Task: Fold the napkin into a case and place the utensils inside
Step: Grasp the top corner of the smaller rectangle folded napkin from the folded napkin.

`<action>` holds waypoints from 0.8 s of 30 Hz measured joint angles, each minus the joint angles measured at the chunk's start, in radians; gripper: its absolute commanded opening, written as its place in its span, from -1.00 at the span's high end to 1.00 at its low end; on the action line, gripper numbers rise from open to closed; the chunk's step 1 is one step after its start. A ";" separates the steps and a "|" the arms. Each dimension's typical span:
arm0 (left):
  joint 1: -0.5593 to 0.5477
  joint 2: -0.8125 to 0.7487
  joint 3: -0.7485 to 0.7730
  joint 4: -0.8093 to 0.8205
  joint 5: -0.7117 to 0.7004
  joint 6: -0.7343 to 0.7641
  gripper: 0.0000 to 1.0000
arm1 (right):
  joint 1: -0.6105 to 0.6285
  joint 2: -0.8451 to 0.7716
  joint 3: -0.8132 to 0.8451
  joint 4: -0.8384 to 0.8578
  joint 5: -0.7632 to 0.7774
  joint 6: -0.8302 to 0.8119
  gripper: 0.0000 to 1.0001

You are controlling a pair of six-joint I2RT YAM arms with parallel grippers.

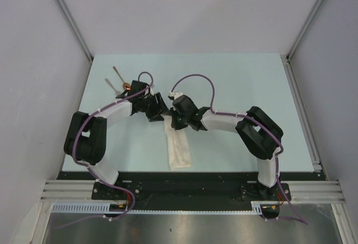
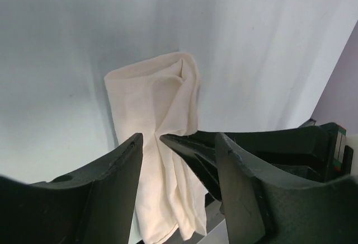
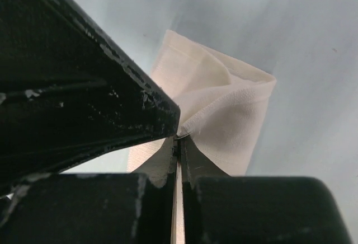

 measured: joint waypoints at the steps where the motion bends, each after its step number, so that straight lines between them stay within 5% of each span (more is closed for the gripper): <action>1: -0.001 0.003 0.000 -0.009 0.004 0.008 -0.17 | -0.002 -0.002 -0.004 0.004 -0.001 0.002 0.92; 16: -0.013 0.055 0.035 -0.042 0.069 0.104 -0.15 | -0.024 -0.015 -0.052 0.078 -0.047 0.046 0.84; 24: -0.035 0.134 0.107 -0.100 0.049 0.135 0.40 | -0.029 -0.021 -0.073 0.114 -0.056 0.071 0.81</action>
